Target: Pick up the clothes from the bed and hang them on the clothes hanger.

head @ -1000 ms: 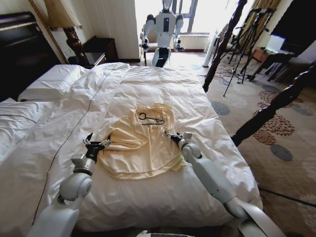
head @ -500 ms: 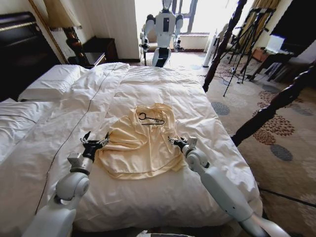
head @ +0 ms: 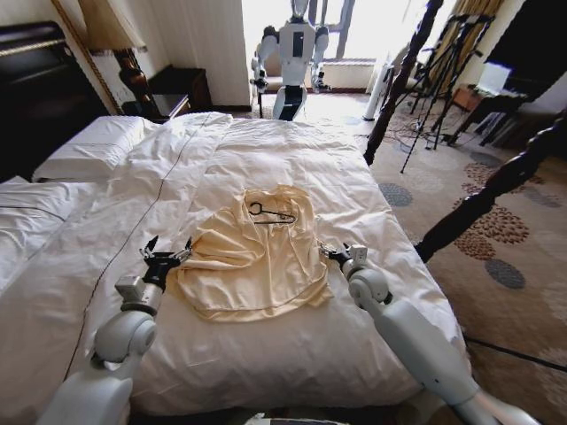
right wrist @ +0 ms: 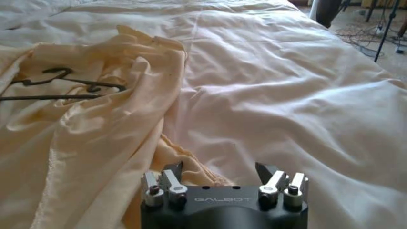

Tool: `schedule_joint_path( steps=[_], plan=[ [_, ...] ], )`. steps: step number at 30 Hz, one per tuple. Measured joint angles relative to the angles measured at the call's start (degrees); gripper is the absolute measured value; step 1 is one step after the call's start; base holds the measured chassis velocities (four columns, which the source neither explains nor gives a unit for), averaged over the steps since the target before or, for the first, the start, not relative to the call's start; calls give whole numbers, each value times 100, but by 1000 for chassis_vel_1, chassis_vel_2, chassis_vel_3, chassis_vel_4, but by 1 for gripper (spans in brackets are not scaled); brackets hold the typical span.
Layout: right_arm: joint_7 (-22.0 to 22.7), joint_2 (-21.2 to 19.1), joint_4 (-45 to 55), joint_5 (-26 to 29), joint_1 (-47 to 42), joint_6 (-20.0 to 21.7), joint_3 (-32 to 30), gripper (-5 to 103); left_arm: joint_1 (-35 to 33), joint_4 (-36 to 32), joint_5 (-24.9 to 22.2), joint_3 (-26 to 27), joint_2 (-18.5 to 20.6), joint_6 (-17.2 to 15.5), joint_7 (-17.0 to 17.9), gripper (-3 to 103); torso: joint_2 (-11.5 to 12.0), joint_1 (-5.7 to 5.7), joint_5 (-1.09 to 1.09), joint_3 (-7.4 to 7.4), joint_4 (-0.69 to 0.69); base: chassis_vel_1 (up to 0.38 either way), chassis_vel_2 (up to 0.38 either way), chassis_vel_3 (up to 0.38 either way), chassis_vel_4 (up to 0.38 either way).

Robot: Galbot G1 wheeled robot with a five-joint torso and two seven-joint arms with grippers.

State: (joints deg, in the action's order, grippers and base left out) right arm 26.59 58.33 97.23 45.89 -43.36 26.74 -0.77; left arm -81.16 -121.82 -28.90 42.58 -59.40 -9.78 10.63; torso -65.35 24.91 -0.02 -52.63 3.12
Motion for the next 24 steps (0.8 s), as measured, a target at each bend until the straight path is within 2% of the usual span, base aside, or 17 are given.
schedule_joint_path(
  steps=[1, 2, 5, 8, 9, 10, 11, 13, 14, 17, 18, 19, 20, 22, 24],
  plan=[
    [2, 22, -24, 47, -2, 12, 0, 70, 0, 12, -10, 7, 9, 4, 4, 100, 0, 0, 0, 0, 0, 0, 0, 0, 0],
    [2, 22, -24, 47, -2, 12, 0, 70, 0, 12, -10, 7, 9, 4, 4, 100, 0, 0, 0, 0, 0, 0, 0, 0, 0],
    [20, 88, -52, 93, -71, 16, 0, 54, 0, 52, -33, 32, 34, 26, 10, 100, 0, 0, 0, 0, -2, 0, 0, 0, 0],
    [35, 105, -23, 122, -135, 16, 2, 54, 1, 67, -53, 49, 45, 32, 11, 100, 0, 0, 0, 0, -1, 0, 0, 0, 0],
    [49, 113, 11, 131, -181, 15, 0, 43, 3, 78, -74, 60, 49, 36, 12, 100, 0, 0, 0, 0, 0, 0, 0, 0, 0],
    [61, 113, 58, 131, -244, 4, -5, 38, 8, 88, -104, 70, 56, 40, 13, 100, 0, 0, 0, 0, -1, 0, 0, 0, 0],
    [60, 100, 104, 135, -301, 0, -13, 33, 11, 93, -119, 81, 62, 40, 14, 100, 0, 0, 0, 0, -1, 0, 0, 0, 0],
    [56, 86, 133, 140, -332, -2, -18, 33, 14, 95, -128, 85, 65, 41, 14, 100, 0, 0, 0, 0, -1, 0, 0, 0, 0],
    [49, 32, 233, 156, -427, -11, -45, 22, 22, 102, -147, 94, 69, 42, 15, 100, 0, 0, 0, 0, 0, 0, 0, 0, 0],
    [49, -17, 329, 173, -509, -21, -69, 22, 23, 110, -153, 96, 69, 42, 15, 100, 0, 0, 0, 0, 0, 0, 0, 0, 0],
    [55, -71, 454, 183, -581, -33, -98, 11, 23, 126, -154, 96, 64, 46, 14, 100, 0, 0, 0, 0, 0, 0, 0, 0, 0],
    [70, -114, 565, 195, -630, -40, -111, 5, 23, 136, -154, 97, 58, 50, 14, 100, 0, 0, 0, 0, 0, 0, 0, 0, 0],
    [70, -114, 565, 195, -630, -40, -111, 5, 23, 136, -154, 97, 58, 50, 14, 100, 0, 0, 0, 0, 0, 0, 0, 0, 0],
    [148, -232, 890, 257, -738, -44, -127, -1, 31, 142, -154, 86, 48, 51, 12, 100, 0, 0, 0, 0, -1, 0, 0, 0, 0],
    [209, -288, 1052, 308, -787, -37, -133, -1, 38, 143, -156, 78, 48, 52, 11, 100, 0, 0, 0, 0, -1, 0, 0, 0, 0]
  ],
)
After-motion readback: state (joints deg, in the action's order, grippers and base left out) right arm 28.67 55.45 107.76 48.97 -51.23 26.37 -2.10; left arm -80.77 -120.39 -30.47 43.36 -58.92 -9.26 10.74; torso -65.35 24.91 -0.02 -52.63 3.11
